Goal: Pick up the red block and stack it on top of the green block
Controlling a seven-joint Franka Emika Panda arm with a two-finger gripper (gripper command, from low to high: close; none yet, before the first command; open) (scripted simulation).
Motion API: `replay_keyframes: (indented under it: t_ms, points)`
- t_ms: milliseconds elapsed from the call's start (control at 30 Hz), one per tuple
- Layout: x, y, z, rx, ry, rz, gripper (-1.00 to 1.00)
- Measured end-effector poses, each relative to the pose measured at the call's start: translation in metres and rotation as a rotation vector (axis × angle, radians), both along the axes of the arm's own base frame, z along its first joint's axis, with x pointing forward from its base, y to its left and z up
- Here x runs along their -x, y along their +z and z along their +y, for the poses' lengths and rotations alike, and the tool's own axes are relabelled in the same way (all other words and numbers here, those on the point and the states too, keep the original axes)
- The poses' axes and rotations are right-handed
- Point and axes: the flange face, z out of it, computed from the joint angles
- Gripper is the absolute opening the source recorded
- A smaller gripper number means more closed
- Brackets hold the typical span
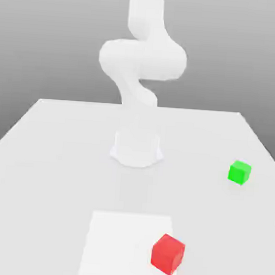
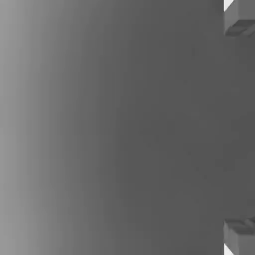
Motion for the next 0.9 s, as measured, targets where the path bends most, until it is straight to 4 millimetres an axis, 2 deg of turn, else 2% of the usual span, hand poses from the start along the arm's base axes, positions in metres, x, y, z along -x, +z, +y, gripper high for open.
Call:
replay_keyframes:
  t_ms: [33,67,133,200,300,400,567,667,733,800,900]
  points:
    - [-0.014,-0.019,0.002,0.011,0.038,0.032,0.00]
    - [-0.014,-0.019,0.002,0.011,0.038,0.032,0.00]
    - [-0.044,-0.068,0.011,0.039,0.132,0.110,0.00]
    - [-0.064,-0.112,0.020,0.065,0.212,0.175,0.00]
    - [-0.084,-0.173,0.033,0.104,0.318,0.260,0.00]
    - [-0.095,-0.234,0.047,0.146,0.422,0.342,0.00]
    - [-0.094,-0.333,0.067,0.226,0.594,0.474,0.00]
    - [-0.084,-0.390,0.078,0.282,0.701,0.552,0.00]
    - [-0.075,-0.426,0.078,0.319,0.762,0.605,0.00]
    - [-0.067,-0.458,0.078,0.348,0.808,0.642,0.00]
    - [-0.065,-0.495,0.078,0.357,0.822,0.652,0.00]
